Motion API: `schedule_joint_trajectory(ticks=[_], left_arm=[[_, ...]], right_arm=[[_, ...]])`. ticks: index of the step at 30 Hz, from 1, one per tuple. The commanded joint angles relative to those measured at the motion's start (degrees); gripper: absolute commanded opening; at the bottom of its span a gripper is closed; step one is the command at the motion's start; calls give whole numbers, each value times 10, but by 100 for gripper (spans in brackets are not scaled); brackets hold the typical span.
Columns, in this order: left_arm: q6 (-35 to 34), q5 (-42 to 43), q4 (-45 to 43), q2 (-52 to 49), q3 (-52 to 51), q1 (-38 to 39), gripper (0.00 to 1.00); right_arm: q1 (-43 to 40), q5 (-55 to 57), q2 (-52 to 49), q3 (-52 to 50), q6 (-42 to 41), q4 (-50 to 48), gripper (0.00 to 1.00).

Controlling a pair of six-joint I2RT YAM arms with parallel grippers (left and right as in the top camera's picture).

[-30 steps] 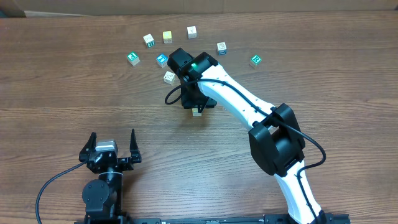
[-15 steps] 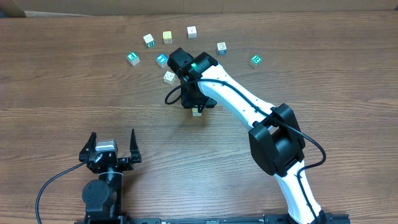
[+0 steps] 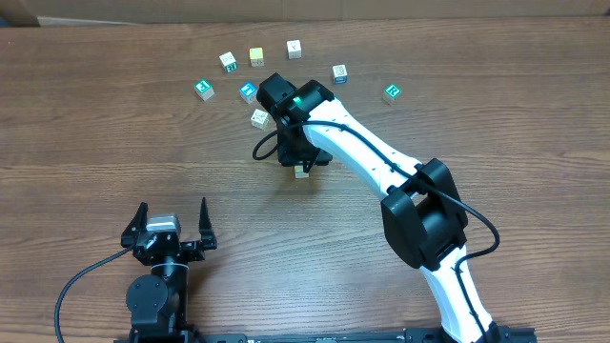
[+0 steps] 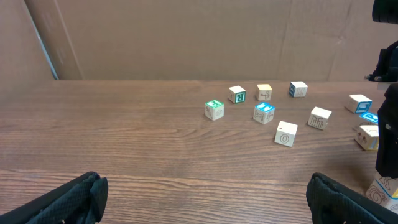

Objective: Form a tower

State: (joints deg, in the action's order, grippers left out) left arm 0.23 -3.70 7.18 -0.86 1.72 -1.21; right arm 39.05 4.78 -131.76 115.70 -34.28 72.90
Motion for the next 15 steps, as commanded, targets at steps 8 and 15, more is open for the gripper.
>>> schedule_joint_trajectory(ticks=[8,15], left_arm=[[11,-7,7,5,4,2,100],[11,-7,7,6,4,2,99]], right_arm=[[2,7,0,-3,0,-5,47],[2,7,-1,-3,0,-4,54]])
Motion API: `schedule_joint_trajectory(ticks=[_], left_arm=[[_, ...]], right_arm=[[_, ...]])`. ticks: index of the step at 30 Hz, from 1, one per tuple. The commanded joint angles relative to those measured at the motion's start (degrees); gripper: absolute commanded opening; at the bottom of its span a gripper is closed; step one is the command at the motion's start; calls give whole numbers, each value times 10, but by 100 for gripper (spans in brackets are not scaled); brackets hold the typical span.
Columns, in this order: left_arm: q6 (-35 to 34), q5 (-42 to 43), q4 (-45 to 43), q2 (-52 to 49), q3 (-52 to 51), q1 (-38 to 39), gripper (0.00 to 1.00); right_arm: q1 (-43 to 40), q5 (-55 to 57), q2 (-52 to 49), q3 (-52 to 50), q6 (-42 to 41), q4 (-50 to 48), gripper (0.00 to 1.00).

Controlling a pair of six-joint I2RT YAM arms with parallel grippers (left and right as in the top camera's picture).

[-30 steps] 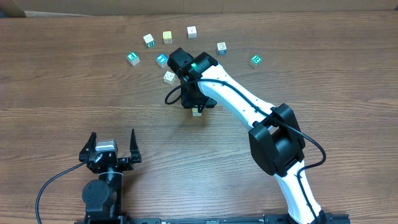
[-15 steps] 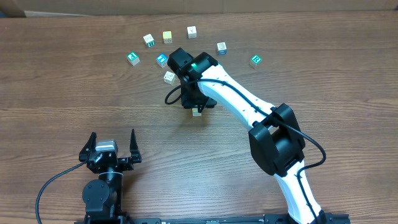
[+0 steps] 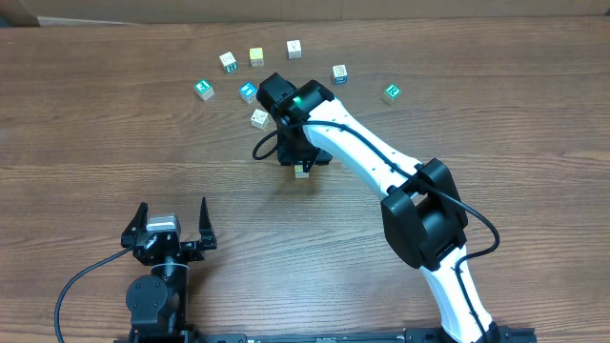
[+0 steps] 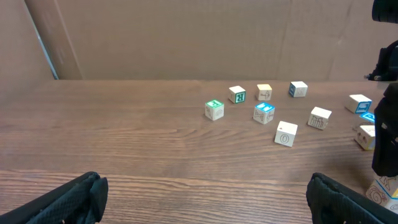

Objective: Form a tower

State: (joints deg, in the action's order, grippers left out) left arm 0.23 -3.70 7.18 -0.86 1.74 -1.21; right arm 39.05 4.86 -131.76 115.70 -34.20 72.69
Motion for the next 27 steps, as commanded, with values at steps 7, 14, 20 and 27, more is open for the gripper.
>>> schedule_joint_trajectory(ticks=[7,14,20,27], left_arm=[[11,-7,7,5,3,2,100],[11,-7,7,5,3,2,100],[11,-7,7,5,3,2,99],[11,-7,7,5,3,2,100]], right_arm=[[2,6,0,-3,-1,0,54],[2,6,0,-3,-1,0,54],[2,6,0,-2,0,0,55],[1,0,1,25,0,18,63]])
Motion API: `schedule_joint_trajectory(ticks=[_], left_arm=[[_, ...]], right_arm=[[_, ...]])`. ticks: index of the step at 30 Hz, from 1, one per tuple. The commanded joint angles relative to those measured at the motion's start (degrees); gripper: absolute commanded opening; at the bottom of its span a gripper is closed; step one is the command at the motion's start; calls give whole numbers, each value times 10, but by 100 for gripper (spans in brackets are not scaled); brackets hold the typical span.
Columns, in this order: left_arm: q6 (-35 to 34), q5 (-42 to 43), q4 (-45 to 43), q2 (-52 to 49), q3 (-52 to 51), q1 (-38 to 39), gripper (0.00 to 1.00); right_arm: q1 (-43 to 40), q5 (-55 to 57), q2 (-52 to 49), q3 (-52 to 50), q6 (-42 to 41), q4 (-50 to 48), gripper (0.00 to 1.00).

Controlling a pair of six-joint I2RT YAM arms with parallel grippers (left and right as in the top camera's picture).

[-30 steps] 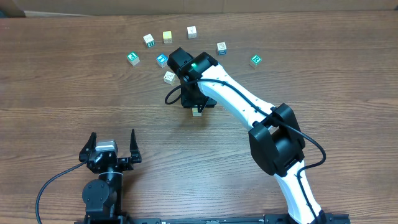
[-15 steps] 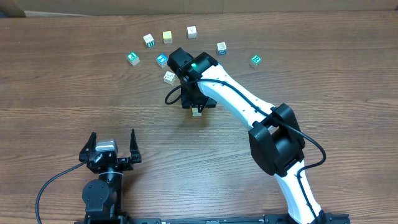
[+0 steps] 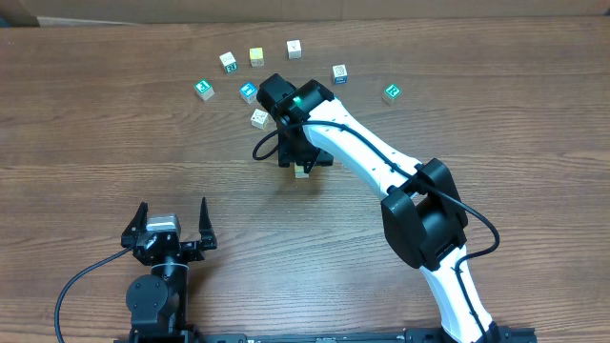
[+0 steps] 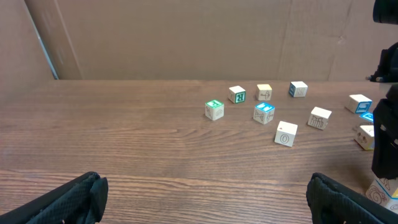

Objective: Form a tower

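Note:
Small picture cubes lie in an arc at the far side: green (image 3: 204, 90), blue (image 3: 249, 92), yellow (image 3: 256, 56), and white ones such as the one marked O (image 4: 286, 134). One cream cube (image 3: 302, 171) sits alone nearer the middle, also at the frame's corner in the left wrist view (image 4: 382, 190). My right gripper (image 3: 302, 159) hangs directly over that cube, its fingers (image 4: 384, 149) ending at the cube's top. Their spread is hidden. My left gripper (image 3: 172, 221) rests open near the front edge, holding nothing.
The wooden table (image 3: 114, 143) carries everything. Two more cubes, blue (image 4: 368, 116) and cream (image 4: 367, 137), show beside the right arm (image 3: 372, 157), which crosses the table from the front right. A brown board wall (image 4: 186, 37) stands behind the table.
The right gripper stays over the lone cream cube with hardly any shift. The cubes and the left gripper have not moved.
At the oldest moment the right gripper hung over the lone cream cube, its finger slightly further right in the left wrist view. By the second moment it had shifted a touch to the left and stands there now. The left gripper stayed open throughout.

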State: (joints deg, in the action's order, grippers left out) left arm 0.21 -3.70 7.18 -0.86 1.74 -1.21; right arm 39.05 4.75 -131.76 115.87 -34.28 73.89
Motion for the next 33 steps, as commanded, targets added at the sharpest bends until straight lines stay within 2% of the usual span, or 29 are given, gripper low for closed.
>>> schedule_joint_trajectory(ticks=[1,6,13,24,33], left_arm=[[11,-7,7,5,3,2,100],[11,-7,7,5,3,2,100],[11,-7,7,5,3,2,99],[11,-7,7,5,3,2,100],[11,-7,7,5,3,2,100]], right_arm=[[1,1,1,29,1,10,65],[1,1,1,39,3,20,71],[1,1,0,34,2,33,70],[2,1,0,-4,2,-3,70],[2,1,0,-4,2,-5,54]])
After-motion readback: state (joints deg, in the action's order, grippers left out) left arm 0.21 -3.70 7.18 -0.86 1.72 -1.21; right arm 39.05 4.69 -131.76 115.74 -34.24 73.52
